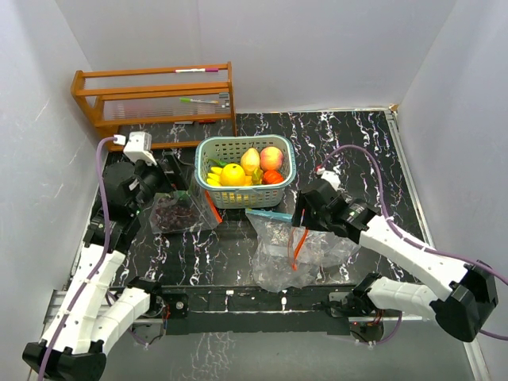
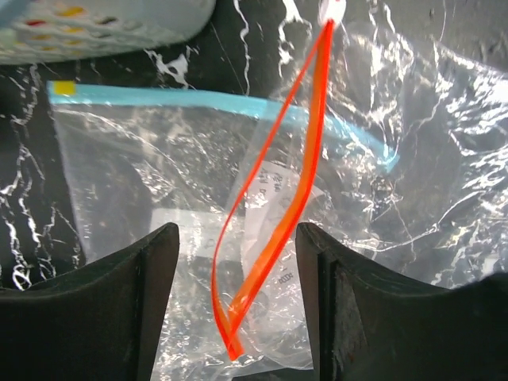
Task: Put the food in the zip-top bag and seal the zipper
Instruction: Pick up the zipper food storage bag at the center of the board.
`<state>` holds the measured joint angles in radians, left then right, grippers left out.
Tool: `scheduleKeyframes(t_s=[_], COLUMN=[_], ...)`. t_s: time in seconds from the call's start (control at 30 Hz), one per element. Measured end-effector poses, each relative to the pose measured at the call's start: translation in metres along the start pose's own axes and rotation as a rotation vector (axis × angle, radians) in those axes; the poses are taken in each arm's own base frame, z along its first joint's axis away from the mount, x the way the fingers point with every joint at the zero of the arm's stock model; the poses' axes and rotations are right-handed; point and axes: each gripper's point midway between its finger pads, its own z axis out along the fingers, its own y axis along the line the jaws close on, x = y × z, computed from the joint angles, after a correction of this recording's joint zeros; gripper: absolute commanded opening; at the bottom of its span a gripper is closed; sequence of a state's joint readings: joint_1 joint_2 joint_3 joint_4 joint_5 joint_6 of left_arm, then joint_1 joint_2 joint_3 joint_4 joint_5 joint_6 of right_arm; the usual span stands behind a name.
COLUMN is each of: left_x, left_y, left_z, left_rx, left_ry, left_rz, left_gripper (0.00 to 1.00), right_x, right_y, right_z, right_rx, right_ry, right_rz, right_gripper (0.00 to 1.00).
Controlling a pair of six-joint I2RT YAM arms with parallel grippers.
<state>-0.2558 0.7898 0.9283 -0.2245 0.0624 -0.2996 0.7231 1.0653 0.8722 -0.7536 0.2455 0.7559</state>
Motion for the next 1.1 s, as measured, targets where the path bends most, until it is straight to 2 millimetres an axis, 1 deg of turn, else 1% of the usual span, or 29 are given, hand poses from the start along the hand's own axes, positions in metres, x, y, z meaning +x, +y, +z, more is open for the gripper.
scheduleKeyframes(t_s=[0.07,0.27,0.4,0.57,0.67,0.73,0.83,0.9,1.0,1.1], left_x=[0.007,0.021,0.028,0.035,0.042,0.047,0.054,0.056,0.058,0.059], left_y=[-0.008,-0.038,-0.053,-0.068,-0.075,-0.080,-0.085,-0.088,-0.092,-0.096], left_z=[0.000,-0.003,-0.006,-0.006,-0.007,-0.006,-0.007,-0.008,-0.011,-0.013], left_rx=[0.046,0.218,0.307,0.397,0.441,0.467,0.497,0.513,0.533,0.553], left_ry=[0.022,0.087,0.128,0.159,0.197,0.224,0.256,0.269,0.279,0.284], left_rz=[-0.015,-0.023,-0.032,-0.058,-0.075,-0.085,-0.092,-0.093,-0.092,-0.093], left_gripper=[0.91,0.90,0.87,0.83,0.81,0.80,0.80,0.80,0.80,0.79], right_x=[0.012,0.034,0.044,0.052,0.058,0.061,0.064,0.065,0.067,0.068], right_y=[-0.006,-0.018,-0.024,-0.027,-0.030,-0.030,-0.030,-0.030,-0.031,-0.031], right_z=[0.005,0.010,0.017,0.032,0.040,0.045,0.052,0.056,0.059,0.060], right_rx=[0.019,0.033,0.051,0.075,0.087,0.091,0.092,0.090,0.090,0.089], right_ry=[0.033,0.063,0.081,0.102,0.112,0.117,0.120,0.120,0.120,0.118], right_rz=[0.018,0.103,0.124,0.126,0.127,0.129,0.135,0.136,0.134,0.133], right_gripper=[0.62,0.63,0.63,0.61,0.54,0.45,0.42,0.37,0.25,0.15])
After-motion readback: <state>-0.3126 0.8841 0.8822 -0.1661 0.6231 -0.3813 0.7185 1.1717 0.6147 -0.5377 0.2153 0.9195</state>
